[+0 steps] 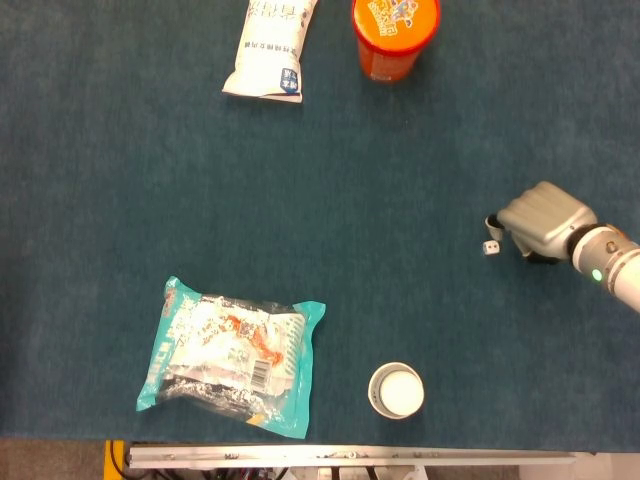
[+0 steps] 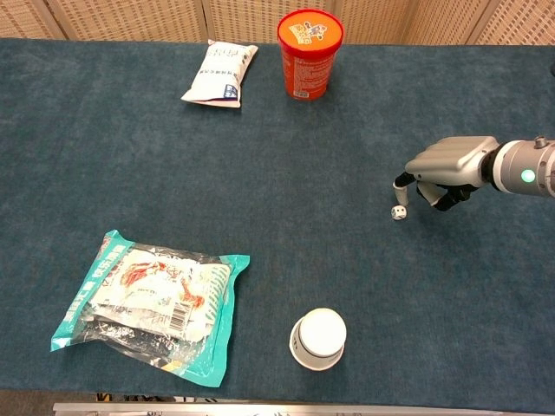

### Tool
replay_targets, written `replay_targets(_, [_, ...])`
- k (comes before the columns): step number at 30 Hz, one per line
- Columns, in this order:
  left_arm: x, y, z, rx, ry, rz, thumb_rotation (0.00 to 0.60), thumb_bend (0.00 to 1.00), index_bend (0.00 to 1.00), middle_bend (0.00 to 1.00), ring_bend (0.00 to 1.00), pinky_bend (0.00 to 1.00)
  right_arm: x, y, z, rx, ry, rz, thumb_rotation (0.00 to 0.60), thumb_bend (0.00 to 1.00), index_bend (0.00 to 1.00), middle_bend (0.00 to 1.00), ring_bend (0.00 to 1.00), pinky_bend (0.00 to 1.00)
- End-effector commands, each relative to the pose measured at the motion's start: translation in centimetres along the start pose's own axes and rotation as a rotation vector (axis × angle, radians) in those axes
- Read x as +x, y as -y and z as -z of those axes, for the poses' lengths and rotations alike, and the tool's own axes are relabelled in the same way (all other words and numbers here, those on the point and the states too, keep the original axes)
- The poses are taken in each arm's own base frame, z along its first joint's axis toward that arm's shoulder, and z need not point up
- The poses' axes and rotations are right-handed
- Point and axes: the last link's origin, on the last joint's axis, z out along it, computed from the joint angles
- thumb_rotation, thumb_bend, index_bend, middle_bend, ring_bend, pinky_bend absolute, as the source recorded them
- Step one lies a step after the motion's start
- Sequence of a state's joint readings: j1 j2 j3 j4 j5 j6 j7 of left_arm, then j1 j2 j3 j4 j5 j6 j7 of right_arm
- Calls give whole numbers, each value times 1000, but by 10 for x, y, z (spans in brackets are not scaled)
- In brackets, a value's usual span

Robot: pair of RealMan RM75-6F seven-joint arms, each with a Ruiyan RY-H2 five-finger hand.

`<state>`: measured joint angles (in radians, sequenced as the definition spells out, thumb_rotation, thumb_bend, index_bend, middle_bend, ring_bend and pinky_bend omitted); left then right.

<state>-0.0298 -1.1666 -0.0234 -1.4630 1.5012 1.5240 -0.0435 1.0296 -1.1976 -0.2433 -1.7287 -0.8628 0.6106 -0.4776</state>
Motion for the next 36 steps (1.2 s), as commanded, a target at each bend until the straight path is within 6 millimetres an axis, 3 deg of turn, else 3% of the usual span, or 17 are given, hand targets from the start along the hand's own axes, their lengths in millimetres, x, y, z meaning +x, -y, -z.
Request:
replay_targets(1, [0, 0, 0, 0, 1, -1, 600, 458, 457, 529, 352, 456, 0, 0, 0, 1, -1, -2, 600, 1000, 356, 971, 948, 1000])
replay_targets(36, [0, 0, 0, -2, -2, -2, 600, 458, 457, 529, 352, 456, -3, 14, 10, 65, 9, -2, 600, 1000, 356, 971, 948, 1000])
